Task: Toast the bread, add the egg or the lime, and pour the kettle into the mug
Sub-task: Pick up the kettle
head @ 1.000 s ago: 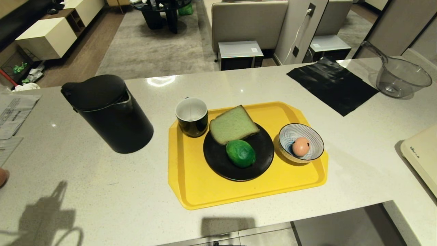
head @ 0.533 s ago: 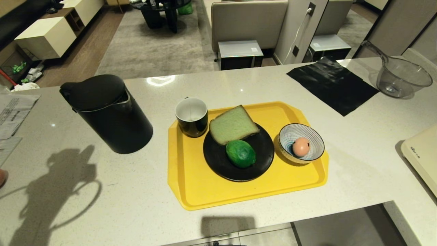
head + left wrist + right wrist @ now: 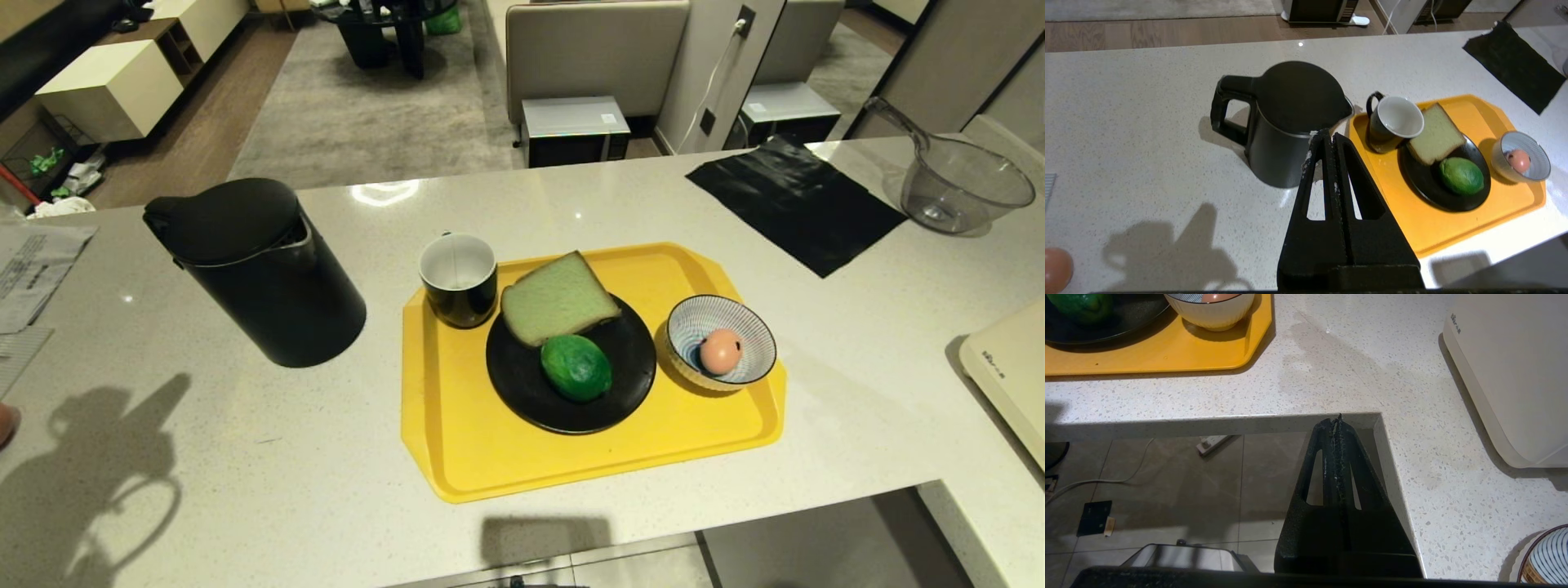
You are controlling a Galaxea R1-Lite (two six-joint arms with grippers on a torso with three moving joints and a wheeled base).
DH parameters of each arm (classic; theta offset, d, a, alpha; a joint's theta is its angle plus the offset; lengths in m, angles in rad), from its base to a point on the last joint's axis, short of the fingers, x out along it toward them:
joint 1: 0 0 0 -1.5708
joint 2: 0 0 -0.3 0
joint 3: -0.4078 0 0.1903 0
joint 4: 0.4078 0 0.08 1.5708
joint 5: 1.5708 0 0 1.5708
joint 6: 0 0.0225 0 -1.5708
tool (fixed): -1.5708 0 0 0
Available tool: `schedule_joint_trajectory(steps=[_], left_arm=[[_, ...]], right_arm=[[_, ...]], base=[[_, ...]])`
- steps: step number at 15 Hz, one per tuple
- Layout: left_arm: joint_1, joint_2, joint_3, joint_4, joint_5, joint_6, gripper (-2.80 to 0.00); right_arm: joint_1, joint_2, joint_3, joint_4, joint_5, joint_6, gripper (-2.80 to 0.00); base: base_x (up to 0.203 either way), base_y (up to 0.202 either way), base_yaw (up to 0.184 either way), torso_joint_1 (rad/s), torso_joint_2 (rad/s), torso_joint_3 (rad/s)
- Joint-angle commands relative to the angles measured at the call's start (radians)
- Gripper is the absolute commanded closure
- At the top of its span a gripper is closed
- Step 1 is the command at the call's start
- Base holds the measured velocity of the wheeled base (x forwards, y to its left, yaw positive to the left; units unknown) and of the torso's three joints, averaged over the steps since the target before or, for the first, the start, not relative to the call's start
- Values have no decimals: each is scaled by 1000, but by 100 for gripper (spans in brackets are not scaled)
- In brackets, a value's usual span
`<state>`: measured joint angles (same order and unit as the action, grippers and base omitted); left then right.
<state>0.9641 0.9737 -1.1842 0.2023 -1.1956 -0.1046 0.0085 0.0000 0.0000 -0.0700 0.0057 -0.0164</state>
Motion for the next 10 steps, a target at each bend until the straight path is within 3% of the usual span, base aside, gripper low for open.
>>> schedule_joint_trajectory(steps=[1, 5, 10], left_arm=[[221, -47, 84, -12, -233, 37, 0], [415, -47, 377, -146, -322, 106, 0], [478, 4, 628, -464, -333, 138, 0]], right_arm=[[1, 2, 28, -1, 0, 0, 0], [0, 2, 28, -1, 0, 0, 0], [1, 2, 28, -1, 0, 0, 0]], base=[[0, 0, 0, 0, 0, 0], [0, 0, 0, 0, 0, 0], [0, 0, 0, 0, 0, 0]])
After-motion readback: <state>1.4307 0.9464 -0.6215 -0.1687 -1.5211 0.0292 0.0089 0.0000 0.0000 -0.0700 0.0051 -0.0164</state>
